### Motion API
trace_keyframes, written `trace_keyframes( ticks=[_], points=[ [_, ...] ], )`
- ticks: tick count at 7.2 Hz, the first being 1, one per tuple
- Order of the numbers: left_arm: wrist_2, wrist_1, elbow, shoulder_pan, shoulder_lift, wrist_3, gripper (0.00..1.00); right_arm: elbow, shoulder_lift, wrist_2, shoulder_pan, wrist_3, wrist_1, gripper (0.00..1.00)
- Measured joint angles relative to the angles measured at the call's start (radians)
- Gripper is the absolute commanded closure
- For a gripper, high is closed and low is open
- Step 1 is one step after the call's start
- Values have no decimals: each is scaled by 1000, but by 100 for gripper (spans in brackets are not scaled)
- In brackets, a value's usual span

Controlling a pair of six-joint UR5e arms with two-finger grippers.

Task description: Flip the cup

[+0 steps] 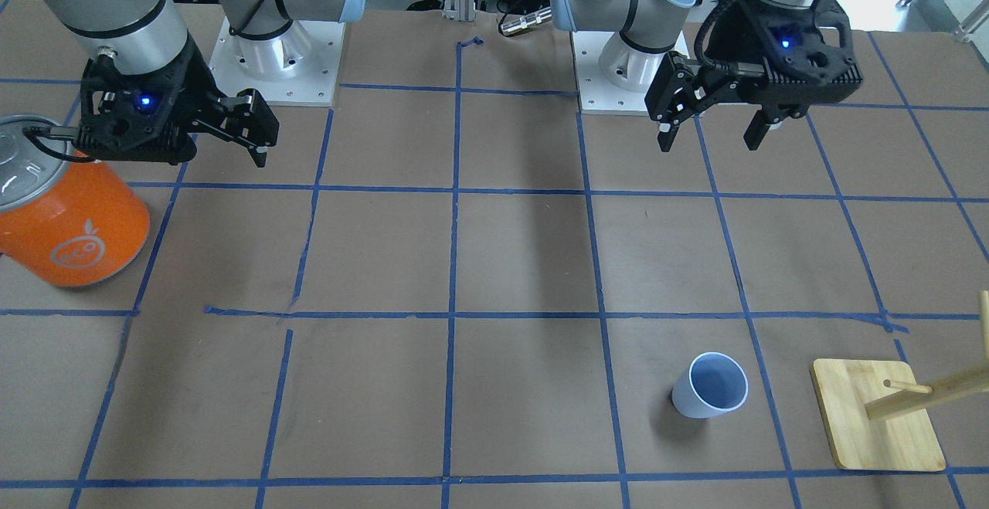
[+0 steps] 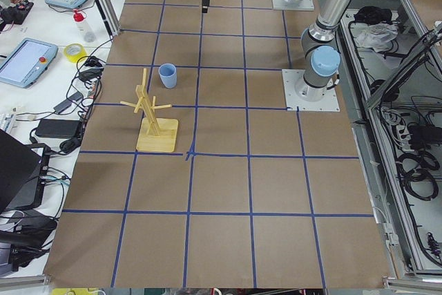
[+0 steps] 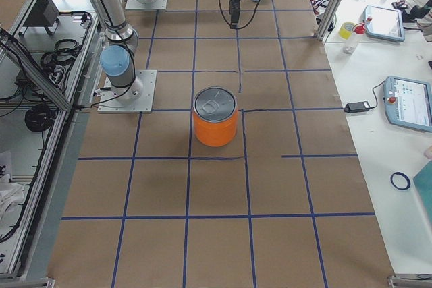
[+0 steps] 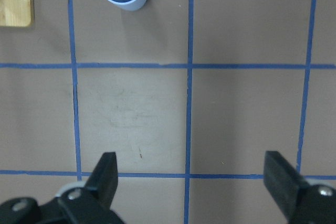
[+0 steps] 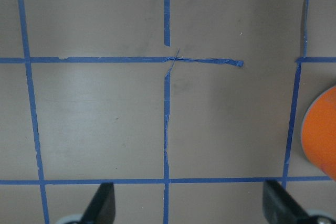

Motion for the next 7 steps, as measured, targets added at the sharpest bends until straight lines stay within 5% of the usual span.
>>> trace_keyframes(
  ticks=[7],
  points=[
    [0, 43, -46, -11, 19, 46, 0, 1, 0, -1, 0, -2, 4, 0]
  ],
)
